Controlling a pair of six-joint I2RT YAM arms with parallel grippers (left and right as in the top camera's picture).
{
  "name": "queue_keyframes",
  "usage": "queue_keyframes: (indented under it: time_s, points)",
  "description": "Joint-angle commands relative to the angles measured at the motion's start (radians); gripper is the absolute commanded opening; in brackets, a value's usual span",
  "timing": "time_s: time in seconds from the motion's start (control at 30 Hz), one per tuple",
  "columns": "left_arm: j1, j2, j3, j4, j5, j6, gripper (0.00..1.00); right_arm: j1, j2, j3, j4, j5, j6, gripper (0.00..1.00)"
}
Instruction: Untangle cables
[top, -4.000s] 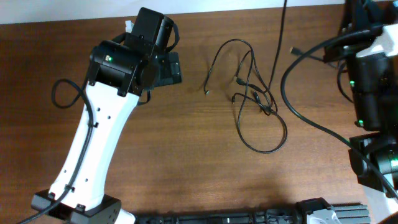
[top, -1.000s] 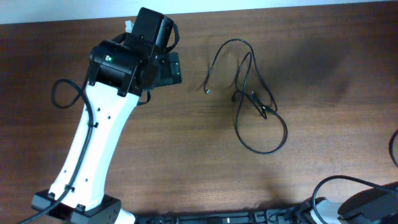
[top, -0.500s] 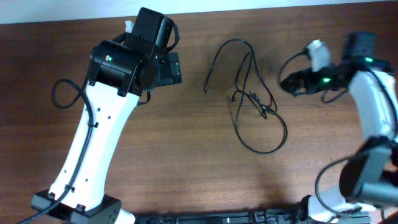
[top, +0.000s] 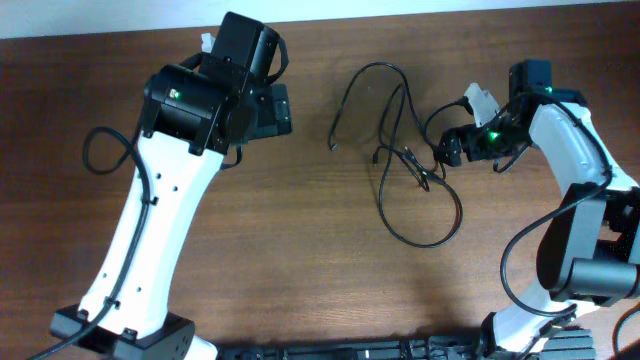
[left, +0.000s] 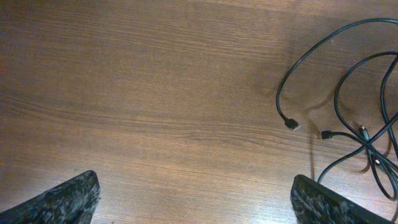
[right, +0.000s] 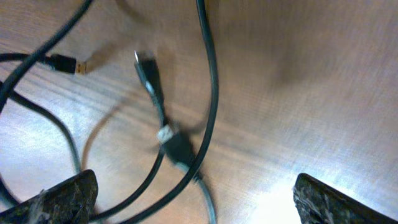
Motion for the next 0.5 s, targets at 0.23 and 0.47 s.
queue_keyframes:
  time_s: [0.23,0.47]
  points:
    - [0.003,-0.017,0.016,0.002,-0.007,-0.01,0.99,0.011,0.013,-0.075,-0.027,0.005,0.23,0.92]
    - [0.003,-0.017,0.016,0.002,-0.007,-0.01,0.99,0.064,0.013,-0.119,0.055,0.001,0.32,0.79]
